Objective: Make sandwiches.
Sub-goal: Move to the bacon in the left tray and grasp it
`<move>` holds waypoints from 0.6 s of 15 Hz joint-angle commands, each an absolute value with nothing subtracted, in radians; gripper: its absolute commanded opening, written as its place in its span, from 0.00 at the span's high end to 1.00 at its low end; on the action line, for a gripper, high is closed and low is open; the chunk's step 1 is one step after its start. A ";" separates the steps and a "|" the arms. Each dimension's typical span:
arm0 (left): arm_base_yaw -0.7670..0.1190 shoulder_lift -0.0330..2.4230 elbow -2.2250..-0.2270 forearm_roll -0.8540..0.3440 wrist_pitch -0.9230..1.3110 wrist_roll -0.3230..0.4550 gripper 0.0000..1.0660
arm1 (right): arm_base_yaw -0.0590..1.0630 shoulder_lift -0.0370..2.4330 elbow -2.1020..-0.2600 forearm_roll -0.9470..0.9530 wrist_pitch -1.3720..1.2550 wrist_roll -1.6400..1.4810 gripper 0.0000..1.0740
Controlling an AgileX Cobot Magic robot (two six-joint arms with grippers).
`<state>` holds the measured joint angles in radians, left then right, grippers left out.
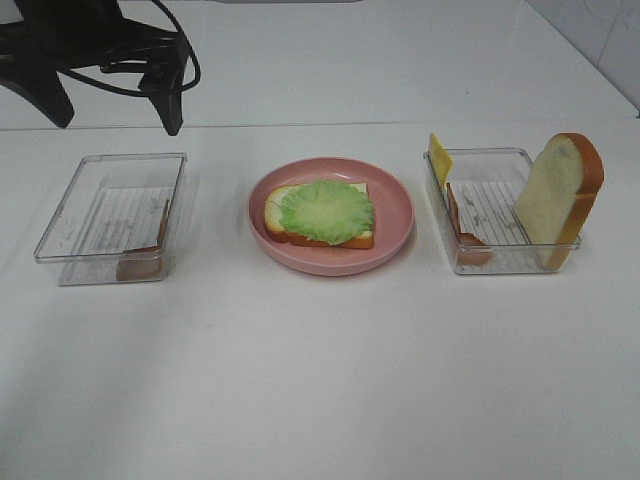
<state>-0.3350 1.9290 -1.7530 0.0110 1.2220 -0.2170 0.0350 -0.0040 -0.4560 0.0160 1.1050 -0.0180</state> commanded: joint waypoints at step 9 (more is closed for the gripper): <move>-0.332 2.084 -1.746 -0.027 1.205 -0.209 0.05 | 0.031 -0.033 -0.452 0.012 1.101 -0.022 0.08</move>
<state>-0.3350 2.0760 -1.7530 -0.0190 1.2150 -0.2140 0.0350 -0.0040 -0.4560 0.0160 1.1050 -0.0180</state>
